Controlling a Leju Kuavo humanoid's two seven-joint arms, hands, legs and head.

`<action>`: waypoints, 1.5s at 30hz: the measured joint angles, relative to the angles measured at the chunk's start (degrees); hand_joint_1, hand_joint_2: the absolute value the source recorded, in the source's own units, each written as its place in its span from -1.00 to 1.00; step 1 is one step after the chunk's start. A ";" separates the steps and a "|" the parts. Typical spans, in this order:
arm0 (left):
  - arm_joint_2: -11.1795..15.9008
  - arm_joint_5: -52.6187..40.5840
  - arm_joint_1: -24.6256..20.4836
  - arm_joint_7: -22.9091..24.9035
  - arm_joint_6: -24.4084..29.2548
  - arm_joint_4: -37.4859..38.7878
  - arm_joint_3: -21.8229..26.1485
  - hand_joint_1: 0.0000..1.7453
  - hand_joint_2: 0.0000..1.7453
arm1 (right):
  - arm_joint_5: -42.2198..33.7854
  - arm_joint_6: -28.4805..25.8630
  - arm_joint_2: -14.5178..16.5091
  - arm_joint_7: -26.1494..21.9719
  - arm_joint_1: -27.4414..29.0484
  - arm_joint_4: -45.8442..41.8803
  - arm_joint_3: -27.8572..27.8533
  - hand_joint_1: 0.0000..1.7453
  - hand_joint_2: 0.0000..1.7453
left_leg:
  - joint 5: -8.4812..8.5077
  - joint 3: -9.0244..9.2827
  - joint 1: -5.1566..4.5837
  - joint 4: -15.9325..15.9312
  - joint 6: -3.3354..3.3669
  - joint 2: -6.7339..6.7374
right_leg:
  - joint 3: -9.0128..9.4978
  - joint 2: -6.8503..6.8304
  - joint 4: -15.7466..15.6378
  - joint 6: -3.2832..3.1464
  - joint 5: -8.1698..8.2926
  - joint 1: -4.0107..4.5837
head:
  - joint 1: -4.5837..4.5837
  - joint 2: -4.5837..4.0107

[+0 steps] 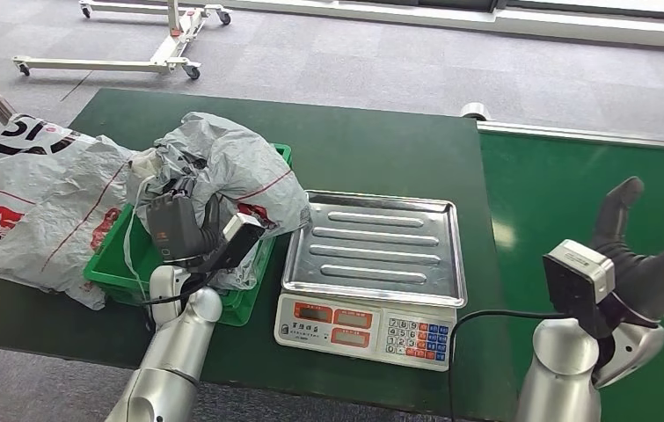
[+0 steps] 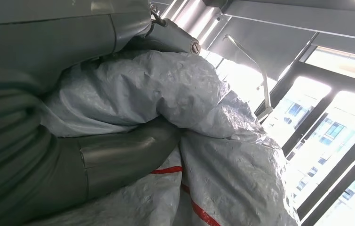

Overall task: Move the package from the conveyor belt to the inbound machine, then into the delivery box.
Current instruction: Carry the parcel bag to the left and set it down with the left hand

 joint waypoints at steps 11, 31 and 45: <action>-3.63 -1.07 -0.40 6.87 0.02 -5.78 13.37 0.87 1.00 | 5.50 0.00 0.03 7.19 -0.12 -0.38 1.10 -1.00 1.00 | 0.01 -0.02 0.00 0.00 -0.02 0.01 | -0.04 0.02 0.01 -0.01 0.00 0.06 | -0.01 0.00; -4.83 -0.54 -0.86 6.26 0.02 -8.80 19.55 0.76 1.00 | 5.75 0.00 0.10 7.58 -0.30 -0.57 2.26 -1.00 1.00 | 0.02 -0.04 0.02 -0.01 -0.03 -0.02 | -0.04 -0.01 0.01 -0.02 -0.02 0.05 | 0.00 0.00; -4.83 8.86 -1.62 3.29 -3.03 -5.81 18.70 -1.00 -1.00 | 4.90 0.00 0.10 6.73 -0.31 -0.62 2.29 -1.00 1.00 | 0.02 -0.03 0.02 0.00 -0.03 -0.03 | -0.05 -0.02 0.00 -0.01 -0.02 0.04 | 0.00 0.00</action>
